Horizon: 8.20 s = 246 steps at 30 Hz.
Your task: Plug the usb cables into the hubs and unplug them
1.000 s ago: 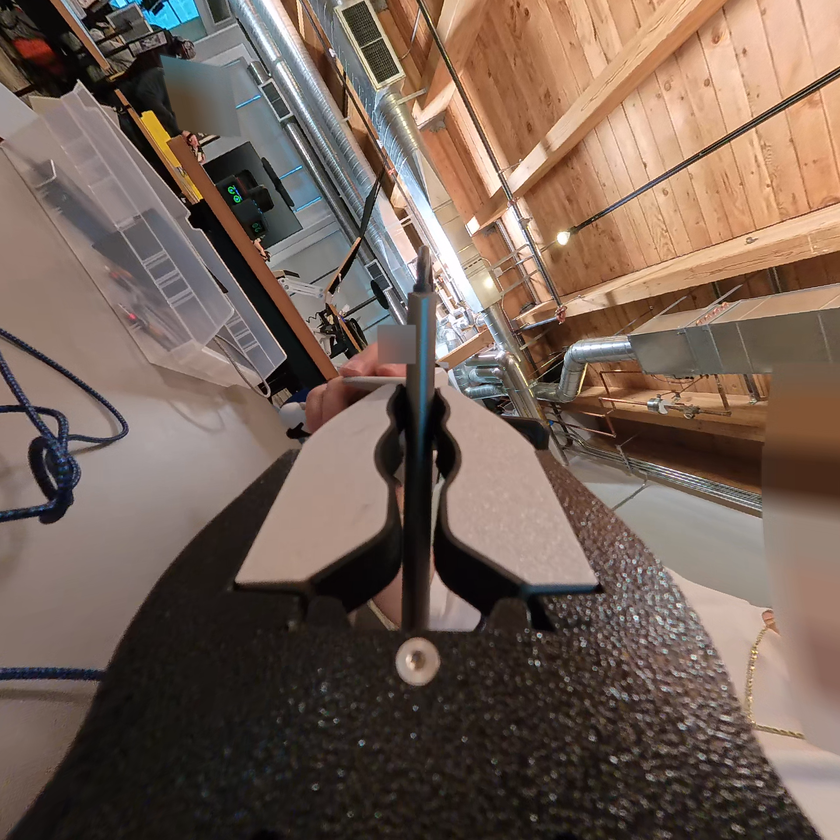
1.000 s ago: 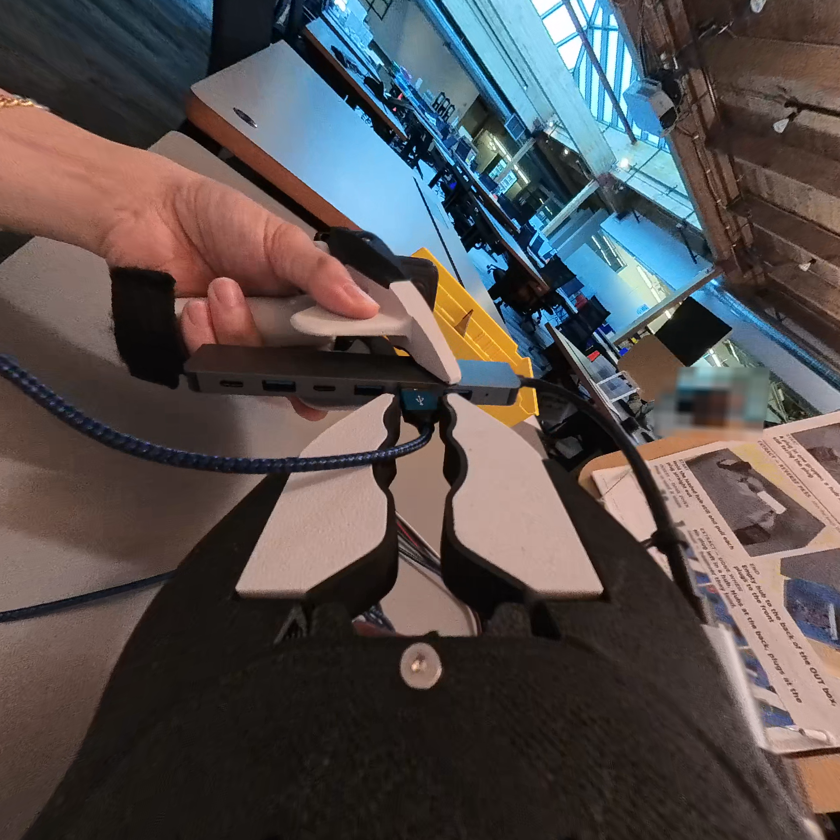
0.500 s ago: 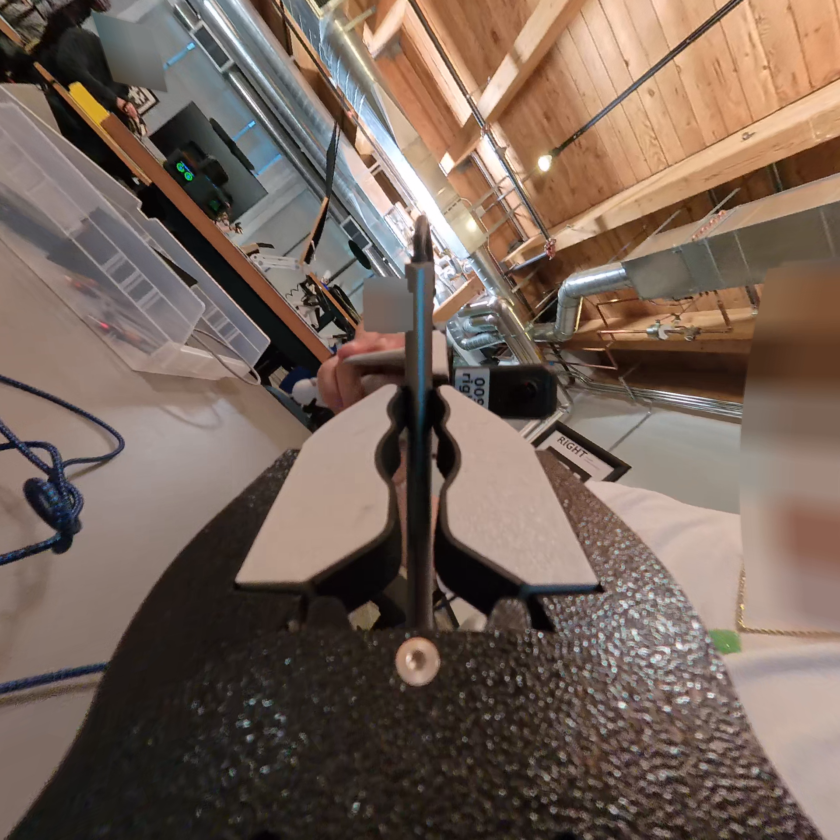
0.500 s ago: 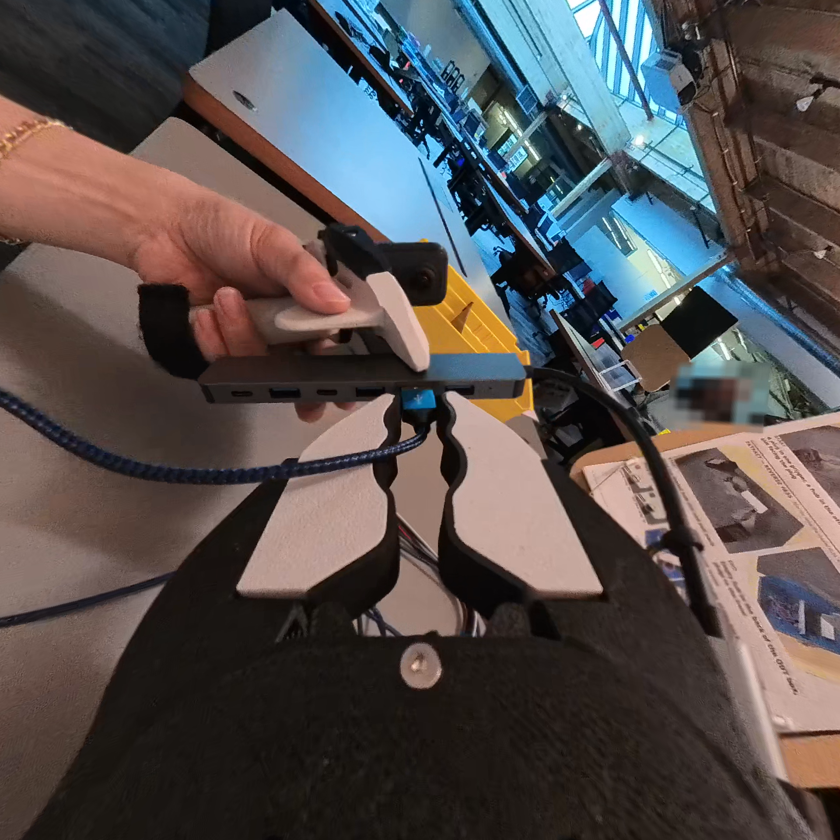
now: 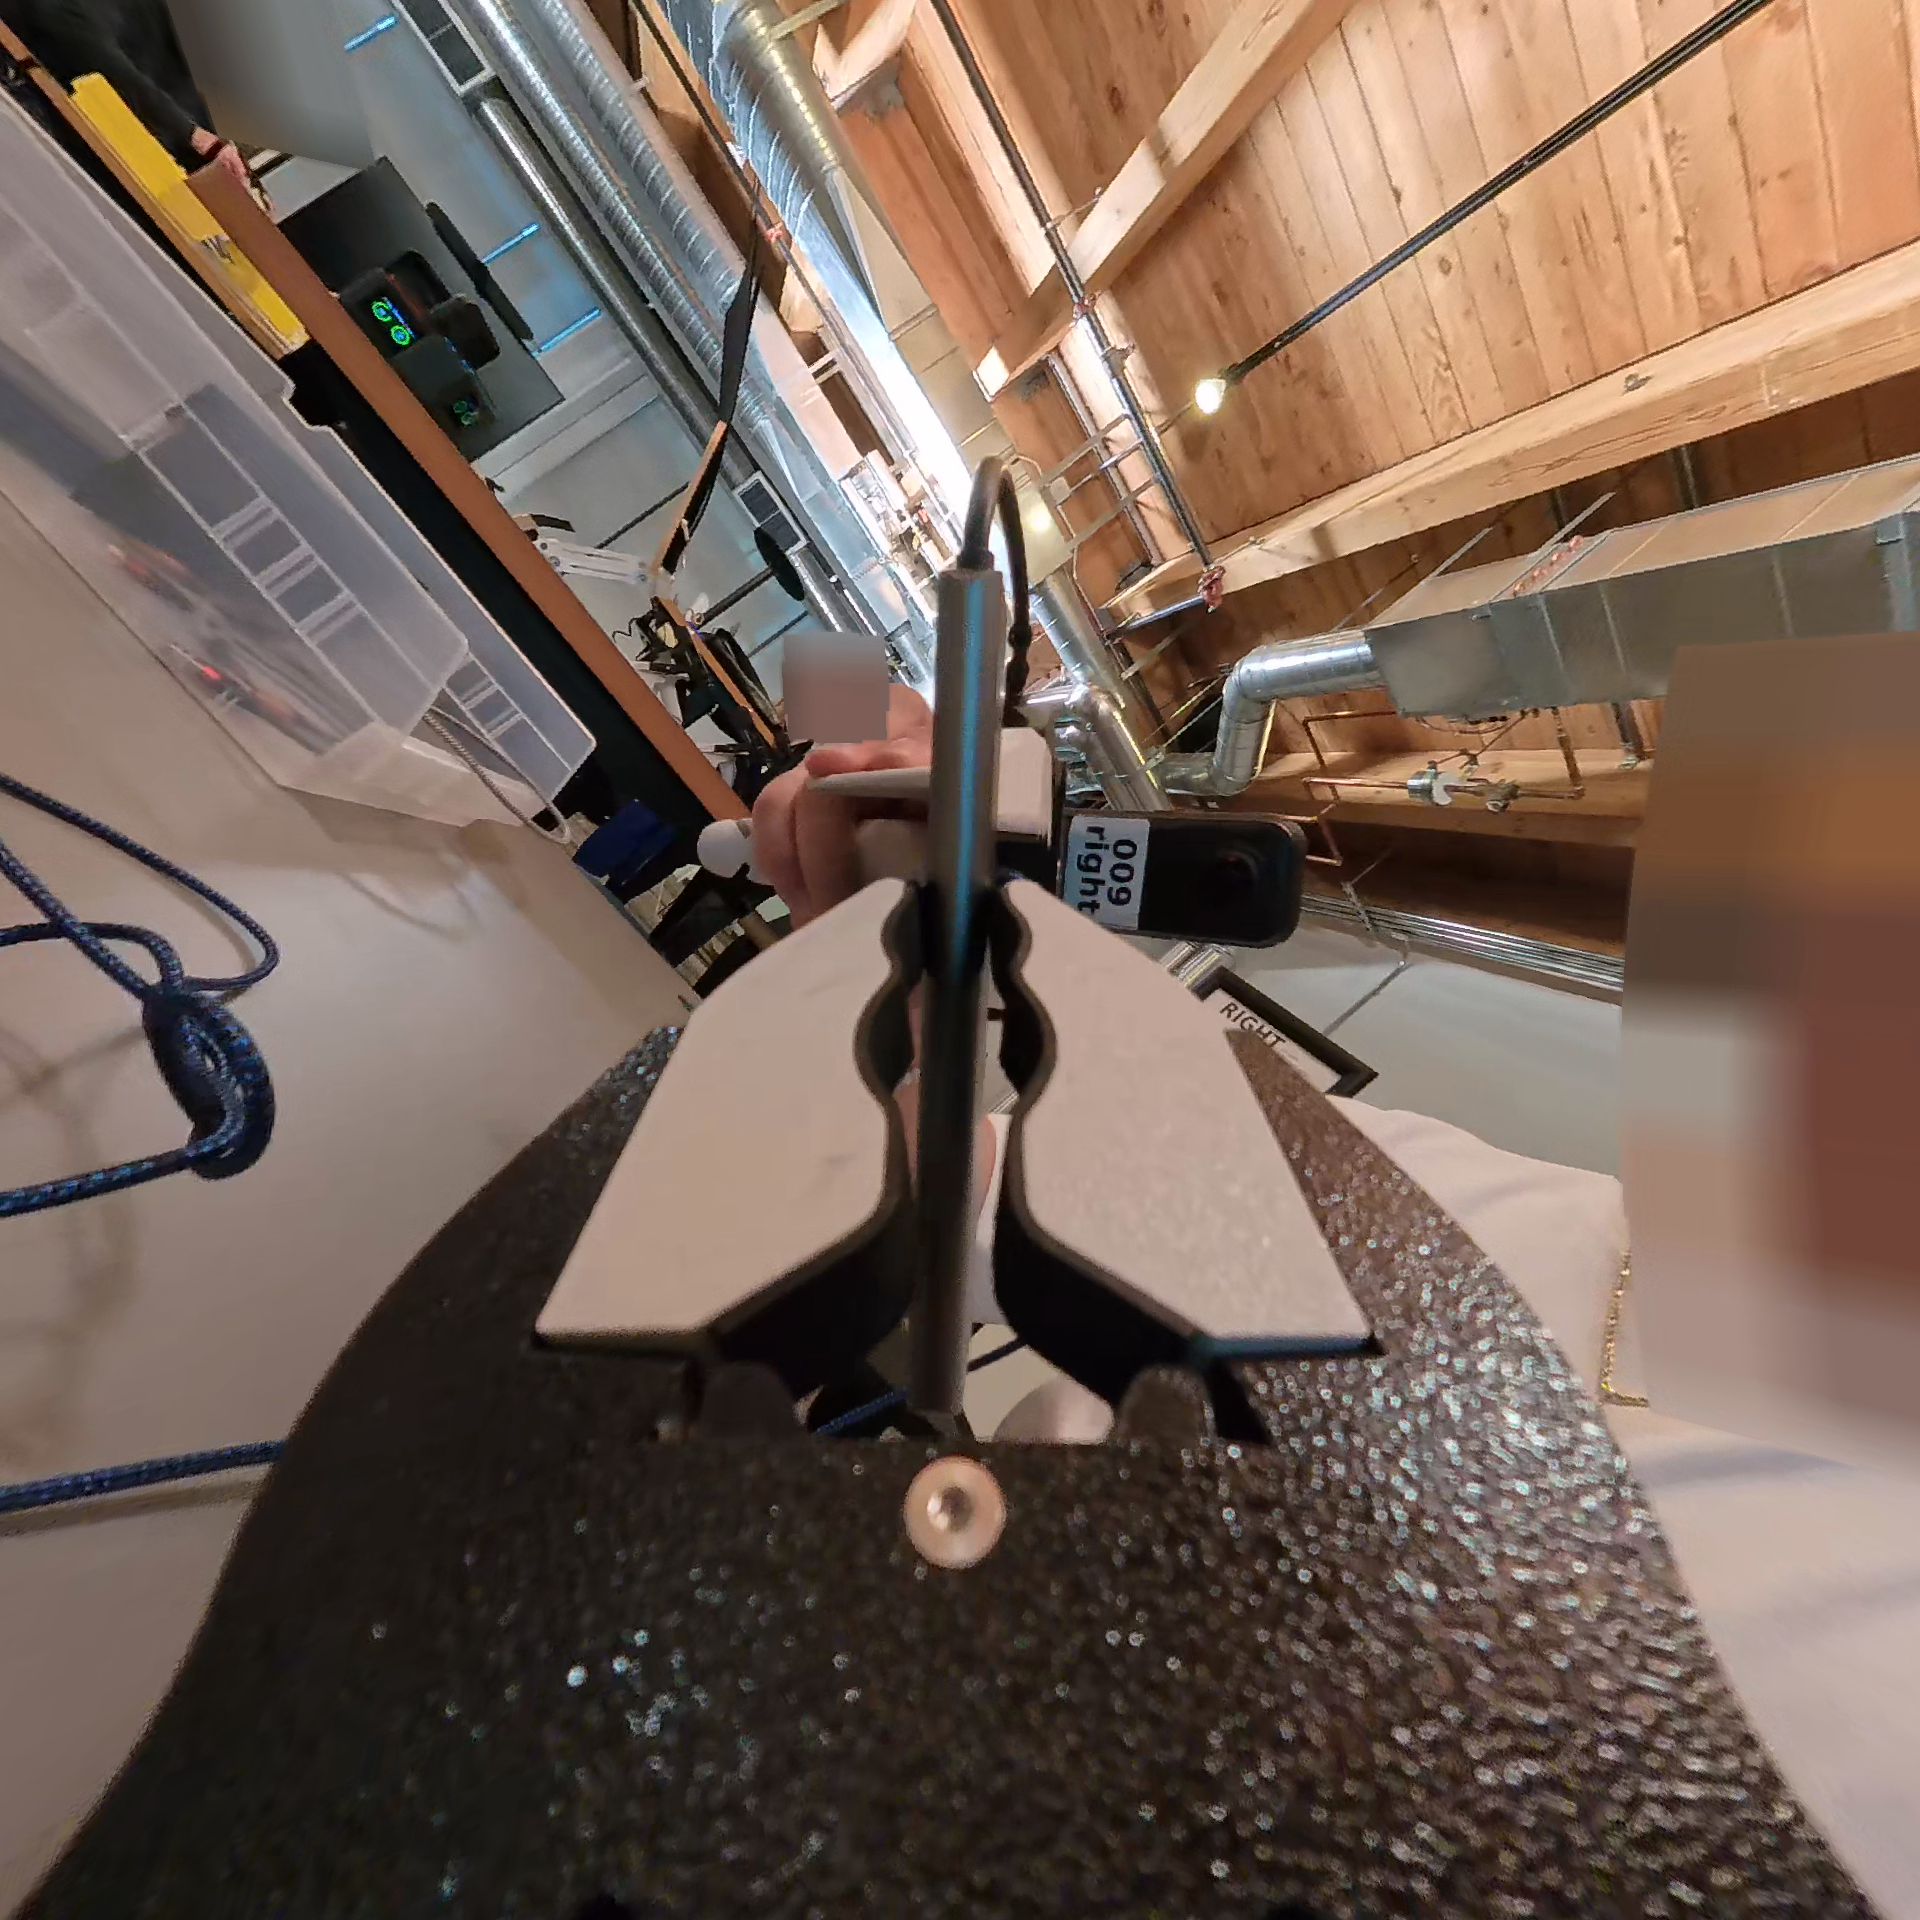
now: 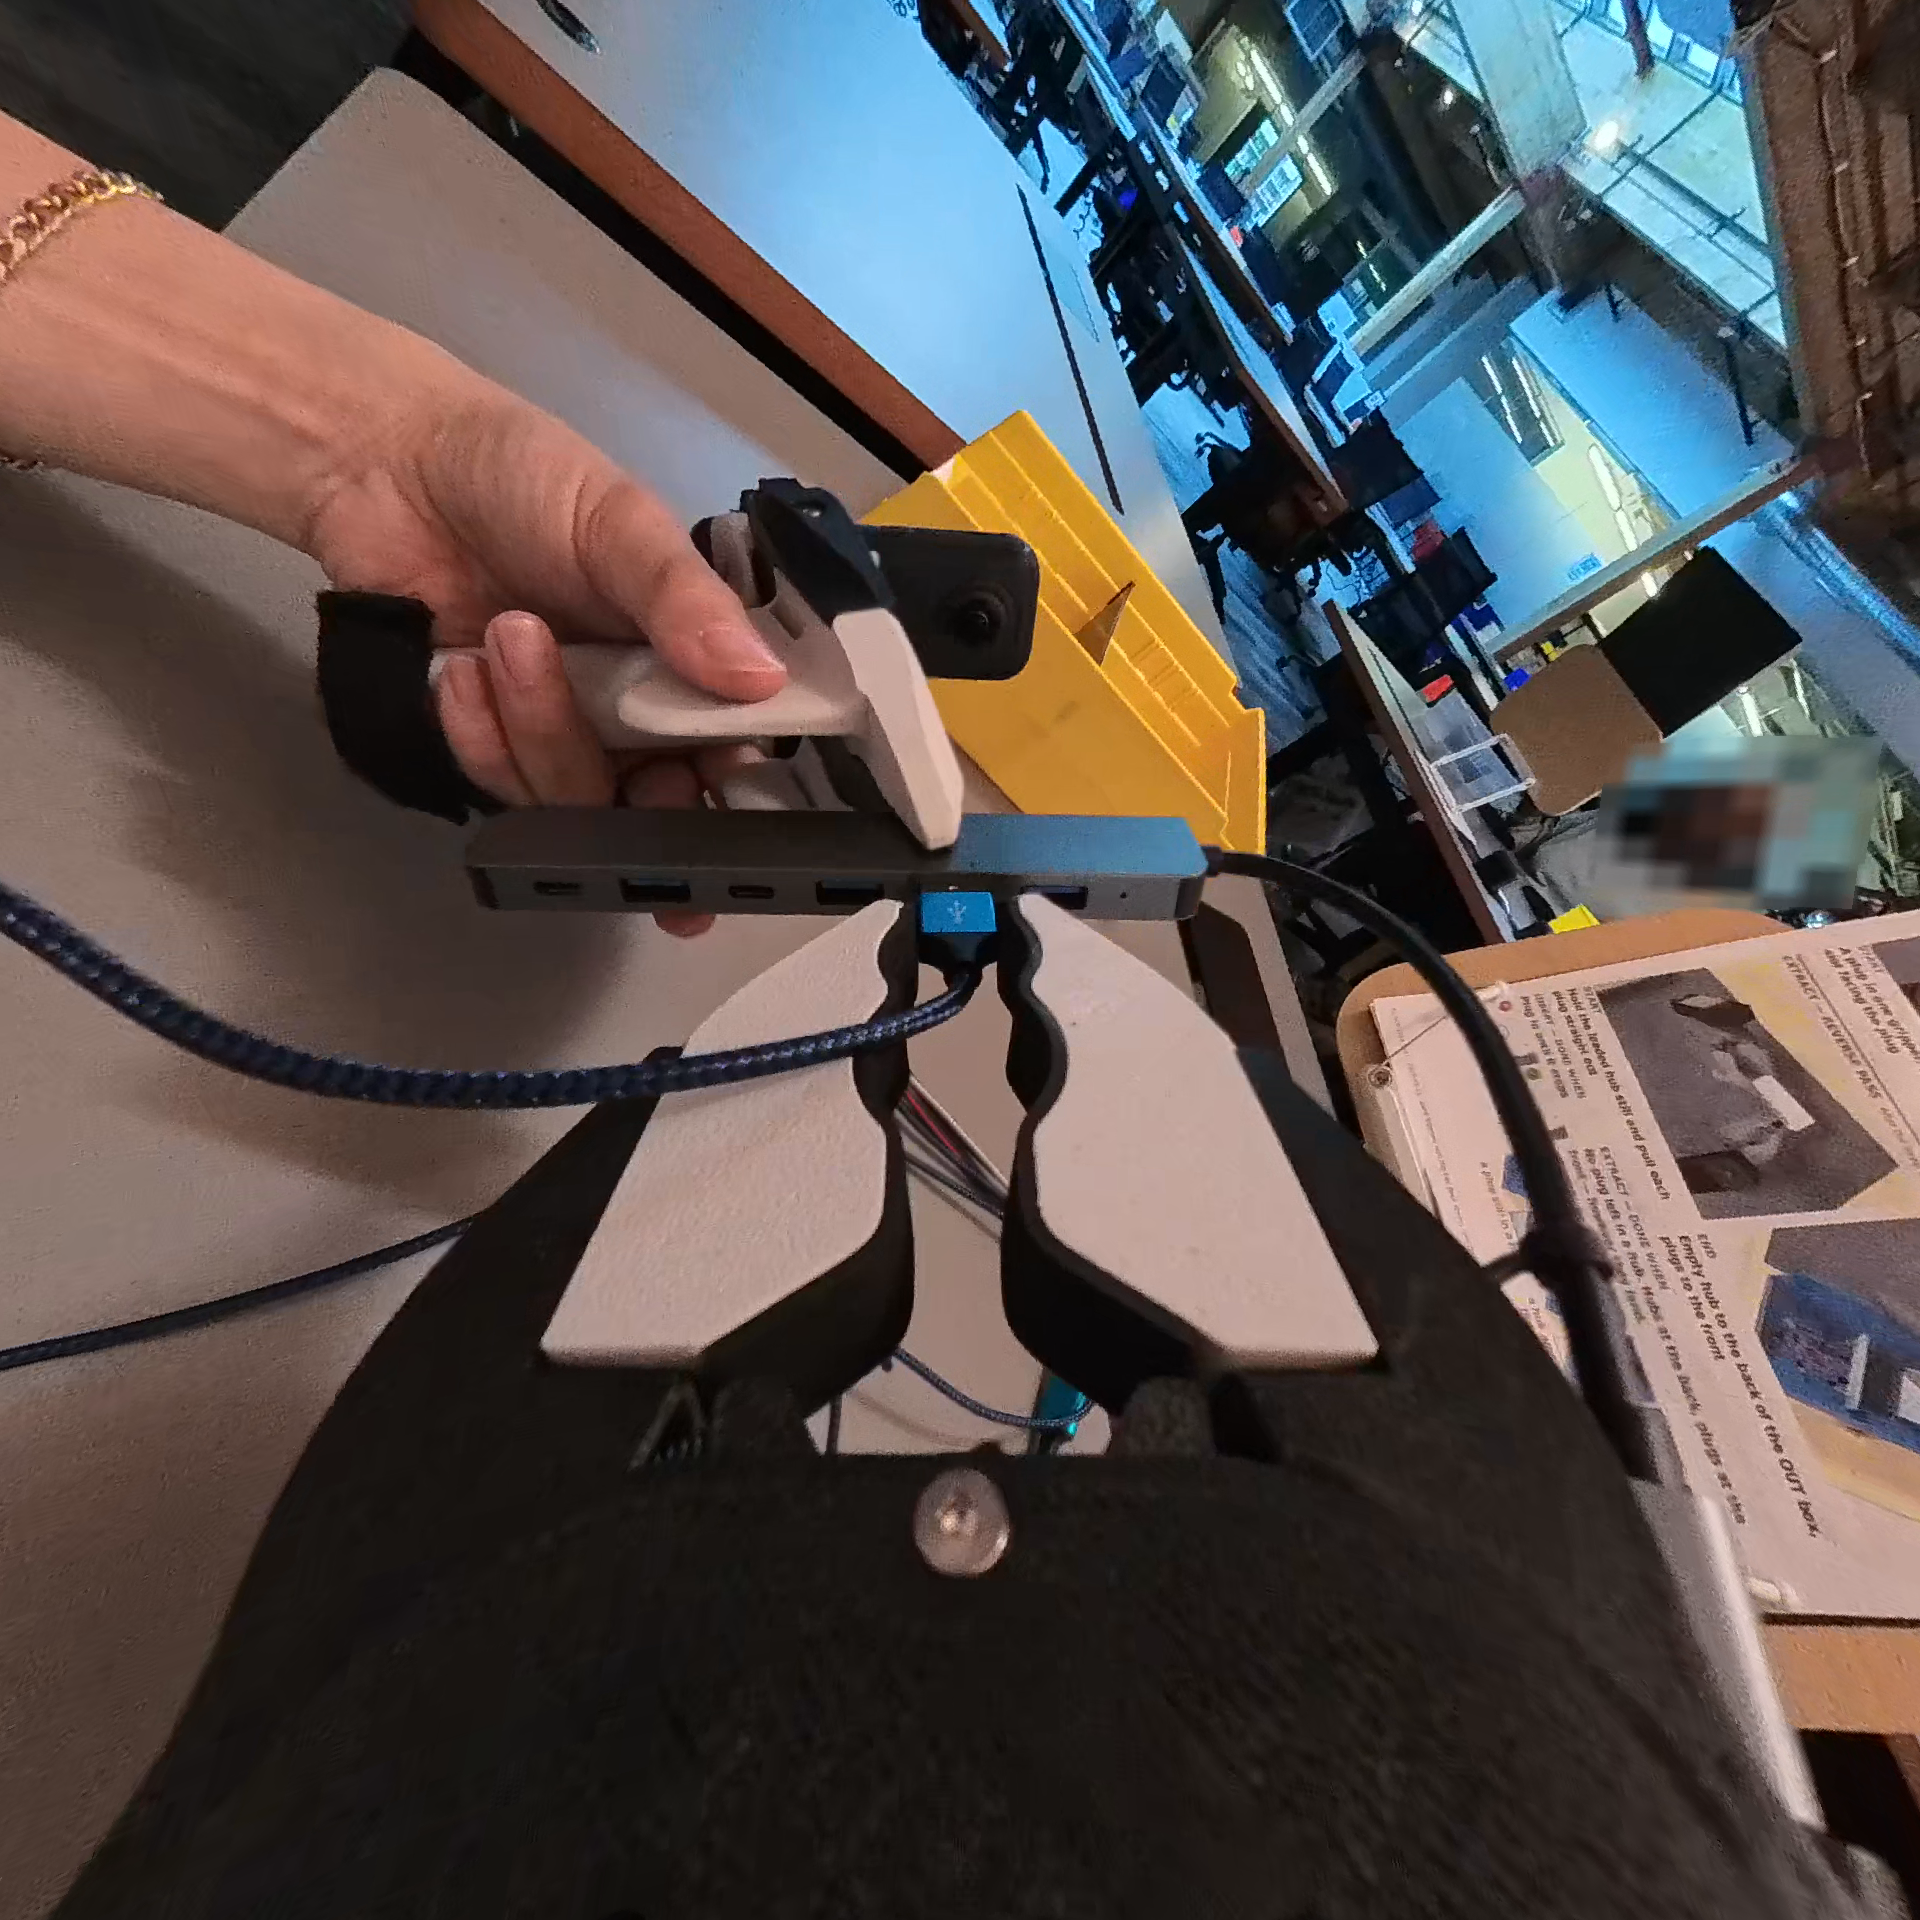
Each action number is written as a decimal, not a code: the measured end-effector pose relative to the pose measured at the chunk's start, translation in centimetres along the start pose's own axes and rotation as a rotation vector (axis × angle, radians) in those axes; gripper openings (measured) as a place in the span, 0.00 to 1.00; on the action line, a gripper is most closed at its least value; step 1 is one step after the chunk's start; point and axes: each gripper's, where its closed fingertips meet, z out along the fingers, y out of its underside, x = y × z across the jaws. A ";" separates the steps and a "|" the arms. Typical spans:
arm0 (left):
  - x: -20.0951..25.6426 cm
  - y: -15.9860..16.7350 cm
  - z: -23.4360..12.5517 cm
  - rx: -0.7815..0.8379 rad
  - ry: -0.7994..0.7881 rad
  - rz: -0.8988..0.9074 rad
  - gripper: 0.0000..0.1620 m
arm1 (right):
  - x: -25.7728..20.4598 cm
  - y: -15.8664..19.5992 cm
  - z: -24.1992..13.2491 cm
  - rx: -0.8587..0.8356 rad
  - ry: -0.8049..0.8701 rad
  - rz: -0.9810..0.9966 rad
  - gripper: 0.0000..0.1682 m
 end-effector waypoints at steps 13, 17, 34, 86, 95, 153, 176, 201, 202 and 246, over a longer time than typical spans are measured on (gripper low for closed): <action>-0.5 0.0 -0.7 -0.008 -0.018 0.045 0.06 | -0.3 0.6 0.8 -0.052 -0.068 -0.033 0.09; -0.5 0.0 -0.8 -0.041 -0.085 0.112 0.06 | -0.3 0.8 0.8 -0.073 -0.054 -0.034 0.09; 2.3 -1.0 0.0 0.032 -0.041 0.223 0.06 | 0.8 -1.6 0.0 -0.074 0.025 -0.054 0.09; 3.9 2.0 3.5 -0.069 0.038 0.244 0.07 | -0.9 -2.4 -3.4 -0.046 -0.150 -0.112 0.09; 4.1 1.1 2.4 -0.095 -0.039 0.272 0.06 | -1.7 -2.6 -3.1 -0.072 -0.214 -0.160 0.08; 5.9 -6.1 -9.0 0.048 -0.402 0.485 0.06 | 16.8 24.3 0.0 -1.025 0.408 0.326 0.08; 5.8 -5.4 -8.9 0.019 -0.320 0.456 0.06 | 2.9 19.9 2.9 -0.904 -0.293 0.474 0.62; 6.1 -5.1 -9.3 -0.005 -0.297 0.452 0.06 | -6.0 17.8 4.8 -0.973 -0.515 0.389 0.87; 6.1 -5.0 -9.3 -0.007 -0.297 0.454 0.06 | -6.0 17.7 4.8 -0.976 -0.521 0.379 0.87; 9.2 -6.3 -11.2 0.079 -0.262 0.522 0.06 | -1.0 17.9 10.8 -0.736 -0.545 0.333 0.12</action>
